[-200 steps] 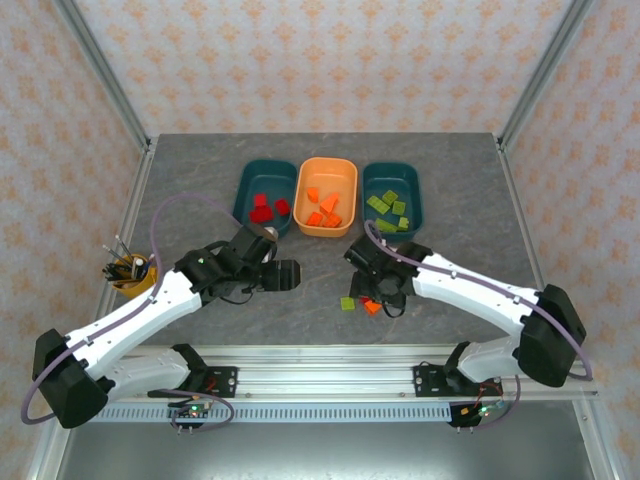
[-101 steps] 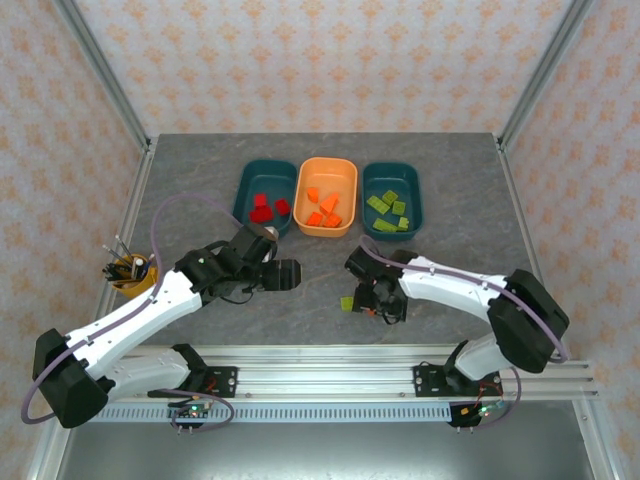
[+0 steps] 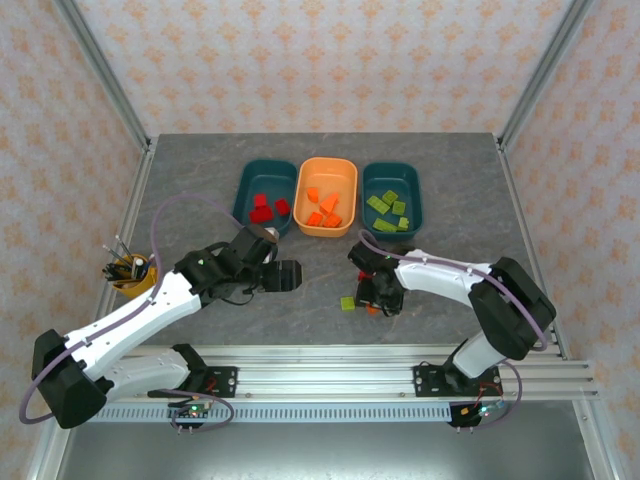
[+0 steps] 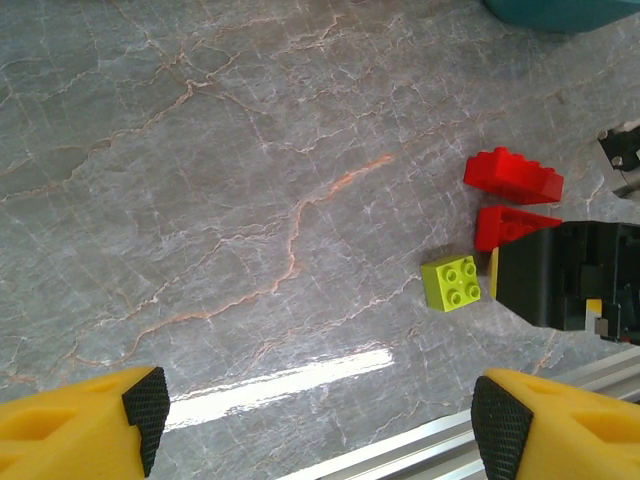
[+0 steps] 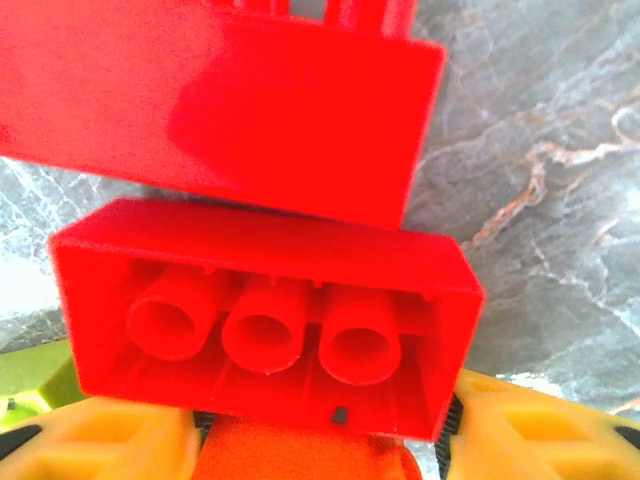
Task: Sort the legos into containers by color
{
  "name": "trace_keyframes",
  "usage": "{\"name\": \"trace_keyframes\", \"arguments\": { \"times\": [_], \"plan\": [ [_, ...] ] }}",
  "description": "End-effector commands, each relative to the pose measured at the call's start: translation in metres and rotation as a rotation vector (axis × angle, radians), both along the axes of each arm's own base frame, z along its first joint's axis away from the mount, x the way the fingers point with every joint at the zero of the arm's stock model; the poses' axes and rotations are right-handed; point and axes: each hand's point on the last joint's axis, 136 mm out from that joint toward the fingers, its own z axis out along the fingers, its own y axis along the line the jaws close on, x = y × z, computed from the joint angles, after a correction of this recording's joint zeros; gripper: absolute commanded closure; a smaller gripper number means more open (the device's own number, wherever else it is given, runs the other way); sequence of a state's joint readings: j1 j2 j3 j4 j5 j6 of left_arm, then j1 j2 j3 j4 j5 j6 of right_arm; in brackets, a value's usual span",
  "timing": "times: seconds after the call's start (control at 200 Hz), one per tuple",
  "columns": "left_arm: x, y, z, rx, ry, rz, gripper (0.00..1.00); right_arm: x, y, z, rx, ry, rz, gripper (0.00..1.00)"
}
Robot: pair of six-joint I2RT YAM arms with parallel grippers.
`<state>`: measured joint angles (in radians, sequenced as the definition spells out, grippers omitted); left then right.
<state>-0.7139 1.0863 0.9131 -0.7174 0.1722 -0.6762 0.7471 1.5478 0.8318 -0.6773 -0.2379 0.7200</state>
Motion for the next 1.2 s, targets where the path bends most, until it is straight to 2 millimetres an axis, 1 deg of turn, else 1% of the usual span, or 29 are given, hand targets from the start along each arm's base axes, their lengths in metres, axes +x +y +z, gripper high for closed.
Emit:
{"name": "trace_keyframes", "arguments": {
  "times": [0.0, 0.07, 0.185, 0.31, 0.37, 0.44, 0.5, 0.555, 0.58, 0.6, 0.686, 0.726, 0.731, 0.796, 0.811, 0.866, 0.886, 0.896, 0.941, 0.951, 0.966, 0.976, 0.991, 1.006, 1.016, 1.051, 1.116, 1.131, 1.191],
  "plan": [
    [-0.001, 0.003, 0.003, 0.006, -0.014, 0.018, 0.18, -0.002, -0.003, -0.009, -0.017, 0.012, 0.013, 0.47],
    [0.0, 0.003, 0.004, 0.006, -0.015, 0.017, 0.18, -0.003, -0.004, -0.01, -0.019, 0.017, 0.014, 0.5],
    [0.0, 0.002, 0.004, 0.008, -0.015, 0.014, 0.18, -0.002, -0.006, -0.006, -0.022, 0.003, 0.007, 0.6],
    [0.001, 0.0, 0.005, 0.004, -0.017, 0.016, 0.18, 0.001, -0.007, 0.011, -0.008, -0.036, -0.011, 0.65],
    [0.002, 0.0, 0.007, 0.0, -0.019, 0.021, 0.18, 0.002, -0.008, 0.023, -0.001, -0.059, -0.016, 0.66],
    [0.005, -0.001, 0.012, -0.007, -0.023, 0.031, 0.18, 0.006, -0.008, 0.045, 0.006, -0.097, -0.017, 0.67],
    [0.009, -0.004, 0.023, -0.019, -0.038, 0.041, 0.18, 0.013, -0.006, 0.065, 0.019, -0.134, -0.013, 0.67],
    [0.015, -0.006, 0.036, -0.023, -0.057, 0.054, 0.18, 0.024, 0.0, 0.089, 0.031, -0.182, -0.004, 0.67],
    [0.019, -0.006, 0.042, -0.026, -0.067, 0.06, 0.17, 0.03, 0.002, 0.097, 0.034, -0.198, 0.002, 0.67],
    [0.022, -0.008, 0.047, -0.029, -0.074, 0.063, 0.17, 0.037, 0.006, 0.106, 0.039, -0.219, 0.009, 0.67],
    [0.037, -0.011, 0.066, -0.052, -0.097, 0.089, 0.17, 0.068, 0.025, 0.13, 0.05, -0.271, 0.034, 0.67],
    [0.045, -0.01, 0.076, -0.067, -0.109, 0.109, 0.17, 0.083, 0.032, 0.135, 0.049, -0.285, 0.042, 0.67],
    [0.046, -0.01, 0.077, -0.07, -0.112, 0.111, 0.17, 0.088, 0.035, 0.138, 0.052, -0.292, 0.044, 0.67],
    [0.062, -0.009, 0.091, -0.108, -0.131, 0.148, 0.16, 0.12, 0.049, 0.147, 0.062, -0.319, 0.053, 0.68],
    [0.066, -0.008, 0.094, -0.117, -0.138, 0.158, 0.16, 0.127, 0.051, 0.146, 0.059, -0.319, 0.054, 0.68],
    [0.08, -0.006, 0.103, -0.144, -0.155, 0.187, 0.16, 0.157, 0.062, 0.153, 0.063, -0.357, 0.058, 0.68],
    [0.085, -0.004, 0.106, -0.149, -0.162, 0.197, 0.16, 0.165, 0.063, 0.153, 0.061, -0.363, 0.06, 0.68],
    [0.088, -0.004, 0.106, -0.151, -0.163, 0.202, 0.16, 0.173, 0.066, 0.155, 0.065, -0.374, 0.059, 0.68],
    [0.1, -0.001, 0.111, -0.161, -0.175, 0.22, 0.16, 0.194, 0.072, 0.155, 0.073, -0.389, 0.058, 0.68],
    [0.103, 0.0, 0.112, -0.162, -0.177, 0.225, 0.16, 0.202, 0.074, 0.156, 0.074, -0.396, 0.057, 0.68],
    [0.107, 0.001, 0.113, -0.165, -0.179, 0.229, 0.16, 0.206, 0.075, 0.156, 0.077, -0.399, 0.059, 0.68],
    [0.109, 0.001, 0.114, -0.166, -0.181, 0.231, 0.16, 0.214, 0.077, 0.155, 0.078, -0.403, 0.06, 0.68],
    [0.113, 0.002, 0.115, -0.166, -0.186, 0.234, 0.16, 0.218, 0.078, 0.154, 0.079, -0.404, 0.06, 0.68],
    [0.117, 0.002, 0.117, -0.165, -0.192, 0.236, 0.16, 0.228, 0.08, 0.153, 0.076, -0.414, 0.062, 0.68],
    [0.119, 0.002, 0.117, -0.163, -0.194, 0.237, 0.16, 0.23, 0.08, 0.15, 0.073, -0.409, 0.064, 0.68],
    [0.128, 0.004, 0.12, -0.159, -0.206, 0.243, 0.16, 0.248, 0.085, 0.149, 0.076, -0.426, 0.068, 0.69],
    [0.141, 0.004, 0.12, -0.152, -0.212, 0.246, 0.16, 0.275, 0.091, 0.144, 0.081, -0.444, 0.079, 0.69],
    [0.143, 0.003, 0.119, -0.149, -0.213, 0.244, 0.16, 0.278, 0.091, 0.142, 0.08, -0.441, 0.08, 0.69],
    [0.152, 0.002, 0.117, -0.139, -0.214, 0.242, 0.16, 0.302, 0.095, 0.138, 0.086, -0.462, 0.079, 0.69]
  ]
}}
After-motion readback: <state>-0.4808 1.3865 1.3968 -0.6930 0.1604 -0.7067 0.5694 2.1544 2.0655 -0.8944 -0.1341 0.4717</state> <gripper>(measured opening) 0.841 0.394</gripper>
